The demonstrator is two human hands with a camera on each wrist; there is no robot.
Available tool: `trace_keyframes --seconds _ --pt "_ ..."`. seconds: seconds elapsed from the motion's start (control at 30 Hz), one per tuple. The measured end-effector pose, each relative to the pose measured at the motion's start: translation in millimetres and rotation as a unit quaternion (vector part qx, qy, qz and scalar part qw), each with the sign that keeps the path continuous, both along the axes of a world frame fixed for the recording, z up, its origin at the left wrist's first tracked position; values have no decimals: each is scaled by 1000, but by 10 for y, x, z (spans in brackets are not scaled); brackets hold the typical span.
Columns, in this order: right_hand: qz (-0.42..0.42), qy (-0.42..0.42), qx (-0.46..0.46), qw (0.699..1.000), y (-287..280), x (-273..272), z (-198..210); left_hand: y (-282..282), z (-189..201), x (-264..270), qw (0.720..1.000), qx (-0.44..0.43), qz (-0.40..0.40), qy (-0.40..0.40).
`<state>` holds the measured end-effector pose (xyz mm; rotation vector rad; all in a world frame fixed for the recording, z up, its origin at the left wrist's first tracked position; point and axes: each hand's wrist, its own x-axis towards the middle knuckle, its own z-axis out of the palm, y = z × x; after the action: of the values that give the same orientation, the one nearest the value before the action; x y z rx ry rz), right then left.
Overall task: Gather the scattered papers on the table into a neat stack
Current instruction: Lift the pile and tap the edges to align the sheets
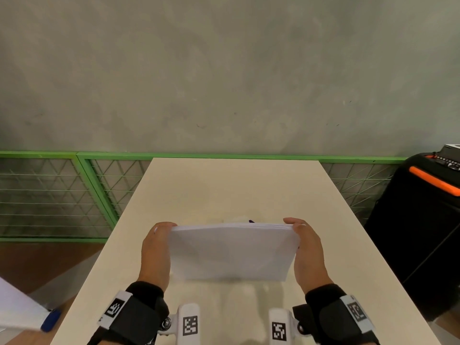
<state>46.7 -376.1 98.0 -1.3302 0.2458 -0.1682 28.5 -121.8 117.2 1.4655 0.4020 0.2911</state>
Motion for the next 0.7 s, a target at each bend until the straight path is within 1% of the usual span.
trace_keyframes --seconds 0.07,0.17,0.27,0.37,0.4,0.47,0.53,0.6,0.7 --pt "-4 10 -1 1000 -3 33 11 6 -8 18 1000 21 5 -5" --pt "7 25 -1 1000 -14 42 36 4 28 15 1000 22 5 0" --pt "40 6 -22 999 -46 17 -22 21 -2 28 1000 14 14 -9" --pt "54 11 -70 996 -61 -24 -151 -2 -5 -17 999 -42 -17 -12" --pt "48 20 -75 996 -67 -38 -190 0 -31 -32 998 -47 -34 -17" --pt "50 34 -81 995 -92 -63 -258 41 -125 -41 998 -19 -59 -28" --pt "76 33 -77 994 -122 -90 -279 107 -271 -47 998 -19 -65 -11" --pt "94 37 -57 993 -134 -99 -282 126 -362 -77 998 -8 -65 23" --pt "87 32 -40 995 -121 -68 -281 107 -361 -90 997 -8 -65 36"
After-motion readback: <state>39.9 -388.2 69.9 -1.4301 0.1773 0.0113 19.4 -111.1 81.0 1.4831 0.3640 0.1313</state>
